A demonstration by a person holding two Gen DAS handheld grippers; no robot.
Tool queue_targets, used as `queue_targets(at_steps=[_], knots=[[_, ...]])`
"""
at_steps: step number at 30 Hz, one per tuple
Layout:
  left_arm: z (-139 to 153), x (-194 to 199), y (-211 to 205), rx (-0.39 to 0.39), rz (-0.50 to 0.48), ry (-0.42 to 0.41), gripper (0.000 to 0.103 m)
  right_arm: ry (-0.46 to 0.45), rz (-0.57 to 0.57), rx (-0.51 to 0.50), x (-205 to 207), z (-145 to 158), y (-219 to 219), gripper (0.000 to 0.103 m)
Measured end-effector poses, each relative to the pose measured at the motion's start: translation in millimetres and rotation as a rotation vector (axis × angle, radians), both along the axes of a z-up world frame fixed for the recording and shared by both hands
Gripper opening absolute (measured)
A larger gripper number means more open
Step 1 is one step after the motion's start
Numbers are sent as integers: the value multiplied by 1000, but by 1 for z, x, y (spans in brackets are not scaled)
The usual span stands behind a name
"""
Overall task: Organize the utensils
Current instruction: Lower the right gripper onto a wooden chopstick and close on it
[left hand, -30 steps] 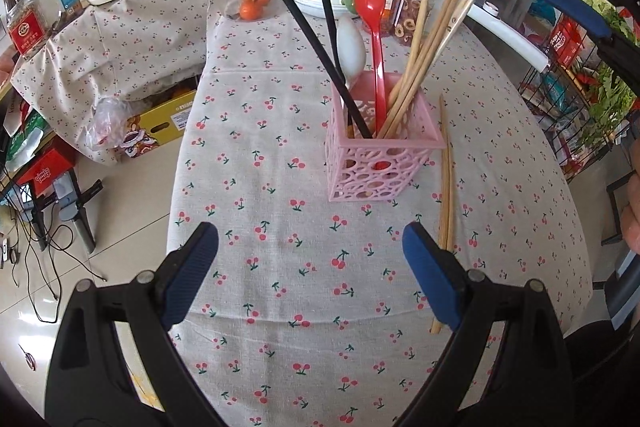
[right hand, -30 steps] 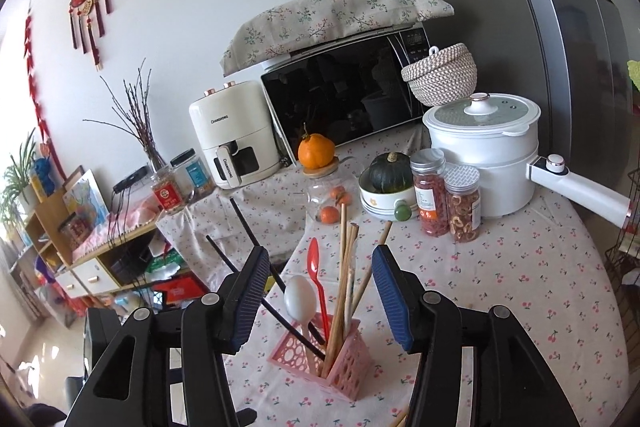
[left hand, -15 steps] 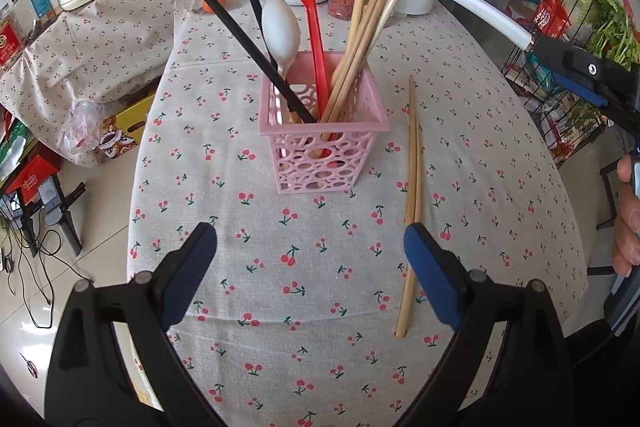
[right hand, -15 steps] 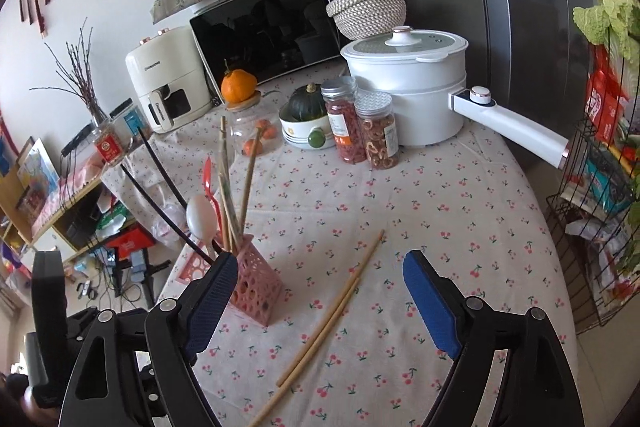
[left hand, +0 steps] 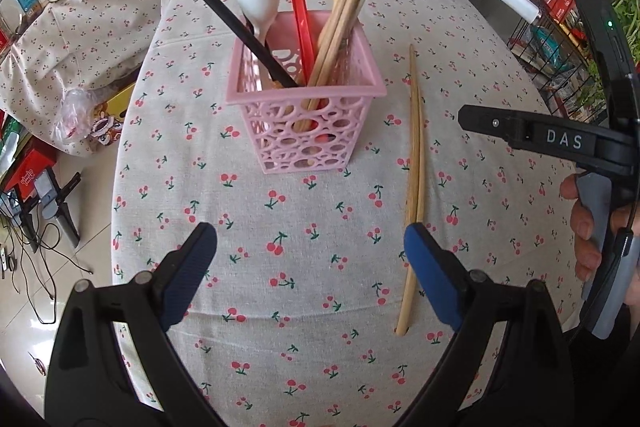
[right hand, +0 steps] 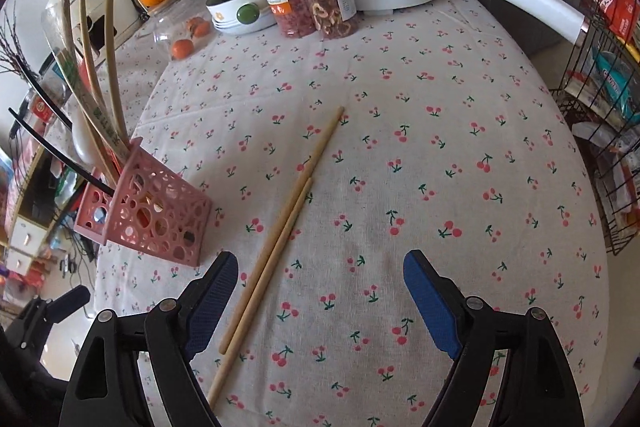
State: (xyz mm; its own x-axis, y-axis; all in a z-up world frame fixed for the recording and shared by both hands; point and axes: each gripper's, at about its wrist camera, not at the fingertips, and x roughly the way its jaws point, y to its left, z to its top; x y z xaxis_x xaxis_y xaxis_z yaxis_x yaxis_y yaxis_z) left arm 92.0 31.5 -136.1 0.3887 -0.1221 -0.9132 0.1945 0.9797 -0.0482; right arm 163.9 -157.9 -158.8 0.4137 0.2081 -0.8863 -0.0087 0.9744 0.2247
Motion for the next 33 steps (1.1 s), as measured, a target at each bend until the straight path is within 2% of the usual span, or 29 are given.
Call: queue_targets(at_steps=[3,5,7,10,14,19,24,29,30,33], knots=[[-2,1,4,-10,11,18,95,28,2,-13,6,-11,7,85],[-2,2,5,-22,17,29,95,30,-8,-9,11,-15,9,79],[-2,2,6,-34,21,34,95,43,-9,11,18,-18,9,48],[-1,2,8,-44,22,35,95,68,4,44,23,-26,12,25],[0,1,11,-52,21,36,95,69,36,50,25,-27,24,19],[1,0,14,-60,24,35,95,108,59,-36,25,-34,39,13],[1,0,16,-63,29,37,95,107,66,-68,26,-32,44,13],[0,1,16,-62,28,37,95,126,91,-40,29,-35,51,13],[0,1,15,-61,27,38,95,144,102,-49,30,-39,57,13],[-1,1,14,-58,24,40,95,114,137,-142,28,-36,70,13]])
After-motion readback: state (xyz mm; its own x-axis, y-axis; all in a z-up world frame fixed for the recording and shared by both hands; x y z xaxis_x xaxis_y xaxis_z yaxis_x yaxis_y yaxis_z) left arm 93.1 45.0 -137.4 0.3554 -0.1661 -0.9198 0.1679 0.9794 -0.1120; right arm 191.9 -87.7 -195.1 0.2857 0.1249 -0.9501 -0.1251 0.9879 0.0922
